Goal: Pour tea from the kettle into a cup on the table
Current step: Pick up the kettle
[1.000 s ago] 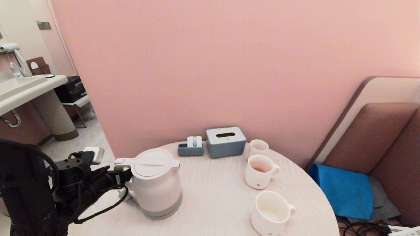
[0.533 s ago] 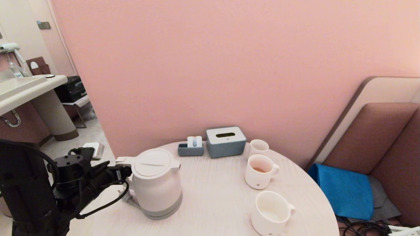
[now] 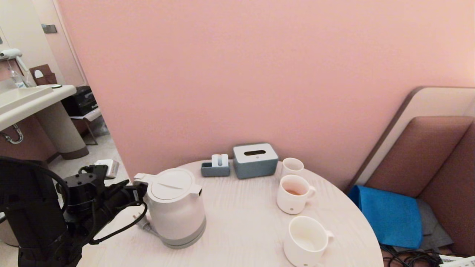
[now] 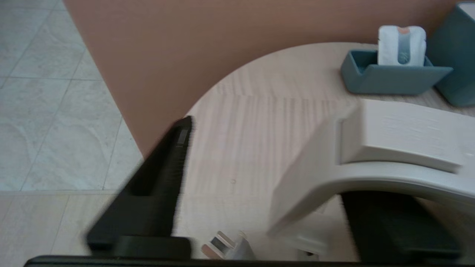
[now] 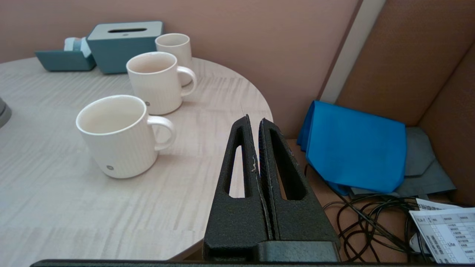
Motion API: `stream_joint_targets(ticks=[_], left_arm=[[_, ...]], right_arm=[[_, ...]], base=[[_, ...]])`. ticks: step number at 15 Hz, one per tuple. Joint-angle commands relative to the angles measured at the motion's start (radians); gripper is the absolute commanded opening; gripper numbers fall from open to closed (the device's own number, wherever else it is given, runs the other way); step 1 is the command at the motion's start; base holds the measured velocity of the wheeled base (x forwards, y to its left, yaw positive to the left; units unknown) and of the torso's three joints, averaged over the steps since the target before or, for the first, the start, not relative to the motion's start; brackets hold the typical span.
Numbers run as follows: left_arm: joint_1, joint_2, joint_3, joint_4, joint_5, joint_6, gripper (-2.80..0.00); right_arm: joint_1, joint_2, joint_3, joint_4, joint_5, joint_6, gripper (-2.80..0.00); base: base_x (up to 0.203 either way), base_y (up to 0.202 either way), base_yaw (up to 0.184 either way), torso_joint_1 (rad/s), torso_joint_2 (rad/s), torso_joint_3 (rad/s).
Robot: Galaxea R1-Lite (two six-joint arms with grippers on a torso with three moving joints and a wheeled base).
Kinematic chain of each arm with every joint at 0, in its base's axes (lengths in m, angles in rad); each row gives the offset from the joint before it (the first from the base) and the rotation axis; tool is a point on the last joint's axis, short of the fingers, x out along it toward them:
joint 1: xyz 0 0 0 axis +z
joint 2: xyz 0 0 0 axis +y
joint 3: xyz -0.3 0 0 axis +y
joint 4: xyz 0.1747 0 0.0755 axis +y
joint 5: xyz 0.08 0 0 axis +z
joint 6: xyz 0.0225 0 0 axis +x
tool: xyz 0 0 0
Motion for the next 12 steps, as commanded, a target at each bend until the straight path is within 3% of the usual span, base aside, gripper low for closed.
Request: stream_joint_targets(ticks=[1, 12], left_arm=[[0.0, 0.003, 0.003, -0.046, 0.001, 0.0, -2.8], [-0.006, -0.011, -0.007, -0.046, 0.001, 0.001, -2.8]], right_arm=[[0.0, 0.001, 0.0, -0.001, 0.0, 0.0, -2.8], [0.0, 0.001, 0.0, 0.0, 0.0, 0.0, -2.8]], base=[[0.0, 0.0, 0.0, 0.0, 0.0, 0.0], [0.0, 0.0, 0.0, 0.0, 0.0, 0.0]])
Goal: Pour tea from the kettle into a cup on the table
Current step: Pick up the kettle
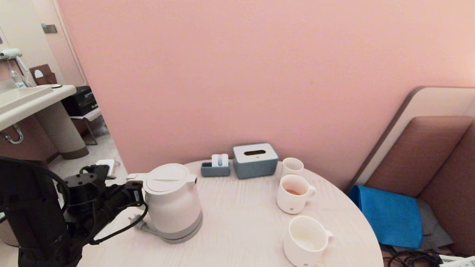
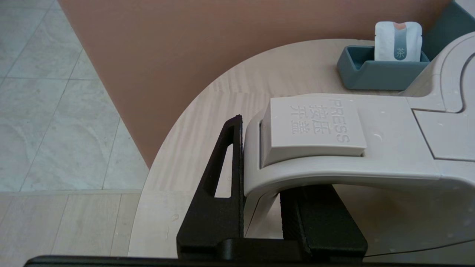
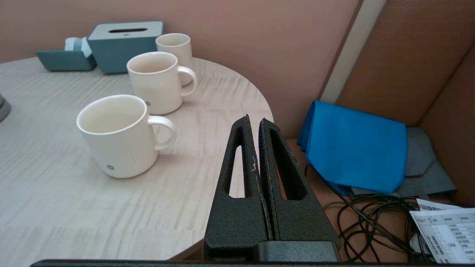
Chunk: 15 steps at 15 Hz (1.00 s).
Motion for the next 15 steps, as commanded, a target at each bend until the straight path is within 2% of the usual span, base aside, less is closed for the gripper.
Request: stream_joint_targets(ticks=[1, 6, 15], left_arm=[[-0.011, -0.007, -0.012, -0.051, 0.0, -0.001, -2.8], [-0.09, -0.035, -0.061, -0.051, 0.064, -0.001, -2.8], [-0.097, -0.117, -0.052, -0.051, 0.086, -0.007, -2.8]], right_arm=[[0.0, 0.001, 0.0, 0.0, 0.0, 0.0, -2.8], [0.0, 0.001, 0.0, -0.001, 0.0, 0.0, -2.8], [0.0, 0.001, 0.0, -0.001, 0.0, 0.0, -2.8]], base=[[0.0, 0.0, 0.0, 0.0, 0.0, 0.0], [0.0, 0.0, 0.0, 0.0, 0.0, 0.0], [0.0, 0.0, 0.0, 0.0, 0.0, 0.0]])
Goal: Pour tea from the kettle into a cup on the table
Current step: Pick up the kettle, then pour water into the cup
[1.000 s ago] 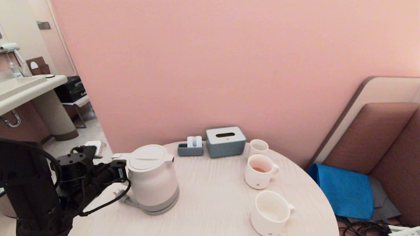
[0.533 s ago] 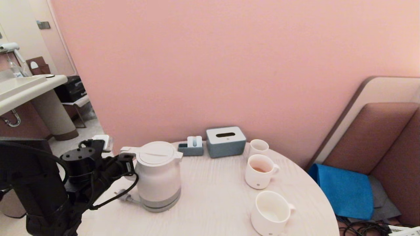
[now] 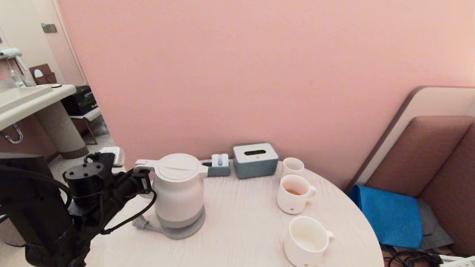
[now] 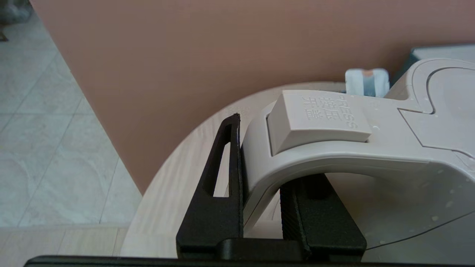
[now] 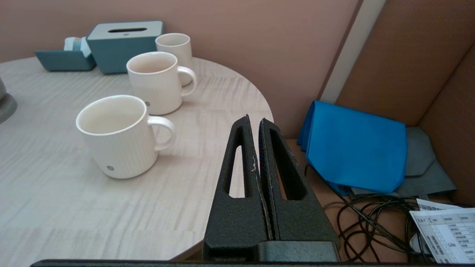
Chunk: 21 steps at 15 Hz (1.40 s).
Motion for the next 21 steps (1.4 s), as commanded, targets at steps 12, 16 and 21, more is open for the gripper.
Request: stream_joint_targets(ticks=[12, 16, 21], left_arm=[[-0.261, -0.329, -0.12, 0.399, 0.128, 0.01, -2.8], [-0.378, -0.343, -0.181, 0.486, 0.219, 0.024, -2.8], [-0.521, -0.299, -0.199, 0.508, 0.28, 0.045, -2.8]], right_arm=[[0.0, 0.001, 0.0, 0.001, 0.0, 0.0, -2.8], [0.0, 0.001, 0.0, 0.001, 0.0, 0.0, -2.8], [0.0, 0.001, 0.0, 0.001, 0.0, 0.0, -2.8]], base=[[0.0, 0.0, 0.0, 0.0, 0.0, 0.0], [0.0, 0.0, 0.0, 0.0, 0.0, 0.0], [0.0, 0.0, 0.0, 0.0, 0.0, 0.0]])
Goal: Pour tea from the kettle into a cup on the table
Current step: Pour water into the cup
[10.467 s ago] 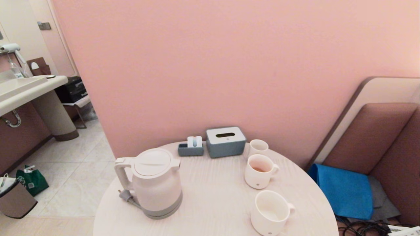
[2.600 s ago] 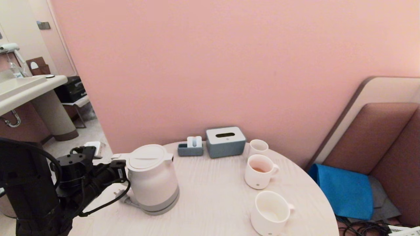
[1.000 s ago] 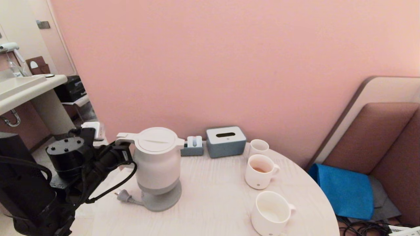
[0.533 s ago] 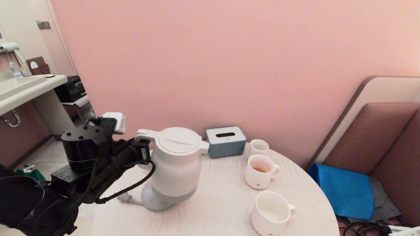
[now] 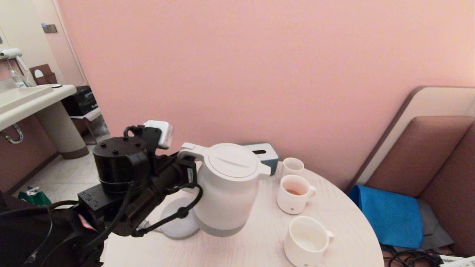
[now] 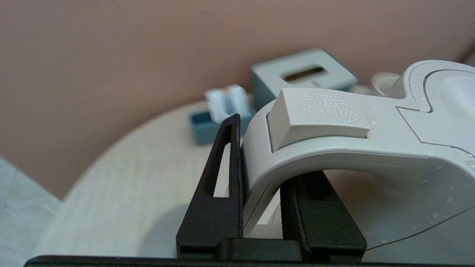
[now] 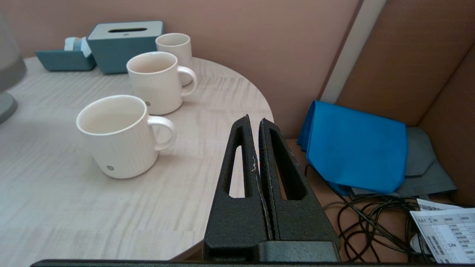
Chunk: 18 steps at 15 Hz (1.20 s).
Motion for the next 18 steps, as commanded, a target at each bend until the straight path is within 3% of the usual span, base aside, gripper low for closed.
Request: stream_joint_targets(ticks=[1, 5, 11, 18], left_arm=[[-0.078, 0.043, -0.006, 0.009, 0.041, 0.003, -2.8], [-0.169, 0.108, -0.056, 0.007, 0.124, 0.004, -2.8], [-0.198, 0.174, -0.068, 0.005, 0.136, 0.037, -2.8], [-0.201, 0.216, -0.108, 0.005, 0.138, 0.127, -2.8]], right_arm=[[0.0, 0.001, 0.0, 0.0, 0.0, 0.0, -2.8], [0.0, 0.001, 0.0, 0.0, 0.0, 0.0, -2.8], [0.0, 0.001, 0.0, 0.0, 0.0, 0.0, -2.8], [0.0, 0.001, 0.0, 0.0, 0.0, 0.0, -2.8]], base=[[0.0, 0.0, 0.0, 0.0, 0.0, 0.0], [0.0, 0.0, 0.0, 0.0, 0.0, 0.0], [0.0, 0.0, 0.0, 0.0, 0.0, 0.0], [0.0, 0.0, 0.0, 0.0, 0.0, 0.0]])
